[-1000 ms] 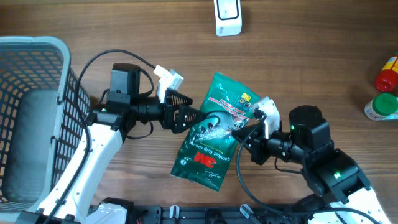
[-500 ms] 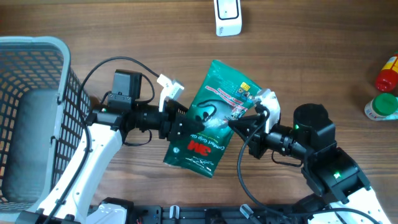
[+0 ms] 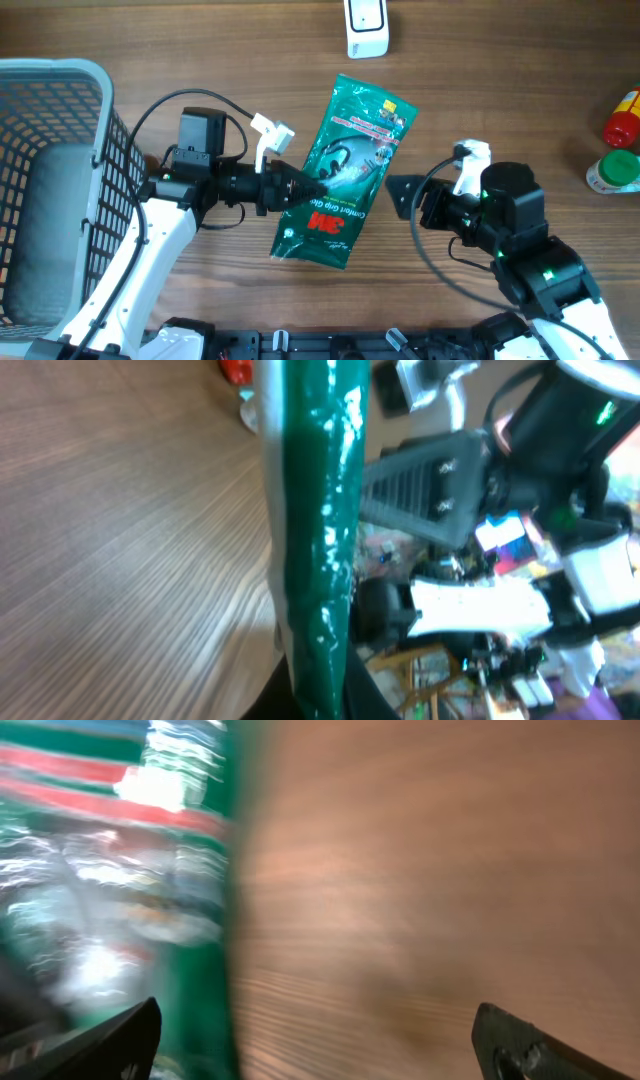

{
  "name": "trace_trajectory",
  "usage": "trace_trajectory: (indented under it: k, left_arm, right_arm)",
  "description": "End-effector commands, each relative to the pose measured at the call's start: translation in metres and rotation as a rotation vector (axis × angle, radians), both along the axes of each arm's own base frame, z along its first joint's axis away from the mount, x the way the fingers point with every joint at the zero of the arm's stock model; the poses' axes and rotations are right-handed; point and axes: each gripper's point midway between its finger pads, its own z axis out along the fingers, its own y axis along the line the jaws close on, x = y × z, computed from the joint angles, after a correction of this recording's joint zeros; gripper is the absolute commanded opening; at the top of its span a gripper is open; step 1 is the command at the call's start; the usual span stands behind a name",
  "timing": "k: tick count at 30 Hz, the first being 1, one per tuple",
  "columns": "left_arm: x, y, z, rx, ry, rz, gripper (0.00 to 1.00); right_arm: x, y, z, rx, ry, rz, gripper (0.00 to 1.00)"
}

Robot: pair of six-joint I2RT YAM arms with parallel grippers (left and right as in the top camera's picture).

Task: Scan the item barcode

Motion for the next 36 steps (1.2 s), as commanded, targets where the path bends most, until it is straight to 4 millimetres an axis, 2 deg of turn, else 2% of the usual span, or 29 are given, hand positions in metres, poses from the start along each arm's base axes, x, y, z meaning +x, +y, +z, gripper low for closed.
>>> trace_trajectory:
  k: [1, 3, 5, 6, 8, 9, 10, 13, 14, 15, 16, 17, 18, 19, 20, 21, 24, 25, 26, 27, 30, 32, 34, 36]
  left_arm:
    - [0.024, 0.001, 0.022, -0.057, 0.337, 0.131, 0.04]
    - [0.048, 0.011, 0.044, -0.131, 0.556, 0.242, 0.04]
    - [0.074, 0.03, 0.056, -0.217, 0.892, 0.401, 0.04]
    - [0.081, 0.04, 0.056, -0.264, 1.149, 0.472, 0.04]
    - [0.097, 0.054, 0.052, -0.327, 1.304, 0.588, 0.04]
    - [0.108, 0.063, 0.045, -0.391, 1.493, 0.686, 0.04]
    - [0.109, 0.065, 0.04, -0.409, 1.587, 0.722, 0.04]
    - [0.119, 0.071, 0.037, -0.443, 1.566, 0.787, 0.04]
    - [0.118, 0.07, 0.038, -0.44, 1.567, 0.78, 0.04]
    - [0.117, 0.069, 0.038, -0.435, 1.57, 0.77, 0.04]
    - [0.114, 0.068, 0.039, -0.424, 1.575, 0.748, 0.04]
    - [0.11, 0.066, 0.041, -0.413, 1.581, 0.725, 0.04]
    - [0.106, 0.063, 0.043, -0.399, 1.588, 0.696, 0.04]
    - [0.103, 0.061, 0.044, -0.389, 1.593, 0.674, 0.04]
    - [0.101, 0.06, 0.045, -0.382, 1.596, 0.66, 0.04]
    - [0.095, 0.057, 0.048, -0.362, 1.605, 0.619, 0.04]
    - [0.079, 0.051, 0.055, -0.309, 1.626, 0.507, 0.04]
    - [0.076, 0.051, 0.057, -0.298, 1.63, 0.484, 0.04]
    - [0.074, 0.055, 0.062, -0.299, 1.625, 0.465, 0.04]
    - [0.075, 0.062, 0.068, -0.307, 1.615, 0.45, 0.04]
    - [0.075, 0.072, 0.079, -0.327, 1.588, 0.446, 0.04]
    - [0.074, 0.073, 0.084, -0.341, 1.565, 0.463, 0.04]
    - [0.079, 0.076, 0.088, -0.38, 1.525, 0.522, 0.04]
    - [0.079, 0.077, 0.093, -0.398, 1.501, 0.546, 0.04]
  right_arm:
    - [0.011, -0.022, -0.024, 0.027, 0.153, -0.261, 1.0]
    - [0.01, -0.03, -0.04, -0.008, 0.218, -0.32, 1.0]
    - [0.004, -0.037, -0.055, -0.027, 0.296, -0.382, 1.0]
    - [0.002, -0.037, -0.061, -0.038, 0.323, -0.387, 1.0]
    - [-0.003, -0.039, -0.067, -0.056, 0.354, -0.389, 1.0]
    - [-0.004, -0.038, -0.068, -0.051, 0.365, -0.39, 1.0]
    - [-0.005, -0.037, -0.068, -0.038, 0.375, -0.396, 1.0]
    - [-0.006, -0.032, -0.067, -0.005, 0.391, -0.393, 1.0]
    - [0.001, -0.03, -0.064, -0.065, 0.319, -0.301, 0.88]
    - [0.012, -0.026, -0.057, -0.136, 0.212, -0.186, 0.71]
    - [0.029, -0.017, -0.046, -0.257, 0.034, 0.011, 0.45]
    - [0.038, -0.011, -0.04, -0.316, -0.062, 0.108, 0.45]
    - [0.045, 0.003, -0.035, -0.343, -0.152, 0.23, 0.74]
    - [0.046, 0.028, -0.028, -0.364, -0.302, 0.461, 0.97]
    - [0.046, 0.046, -0.022, -0.373, -0.424, 0.613, 1.0]
    - [0.055, 0.057, -0.017, -0.384, -0.52, 0.675, 1.0]
    - [0.092, 0.072, -0.023, -0.48, -0.713, 0.744, 1.0]
    - [0.097, 0.082, -0.024, -0.461, -0.77, 0.779, 1.0]
    - [0.097, 0.098, -0.019, -0.409, -0.871, 0.848, 1.0]
    - [0.091, 0.11, -0.006, -0.362, -0.982, 0.91, 1.0]
    - [0.088, 0.122, 0.035, -0.355, -1.248, 0.939, 1.0]
    - [0.082, 0.125, 0.044, -0.375, -1.349, 0.972, 1.0]
    - [0.066, 0.131, 0.047, -0.36, -1.461, 1.067, 1.0]
    - [0.064, 0.132, 0.047, -0.397, -1.525, 1.091, 0.95]
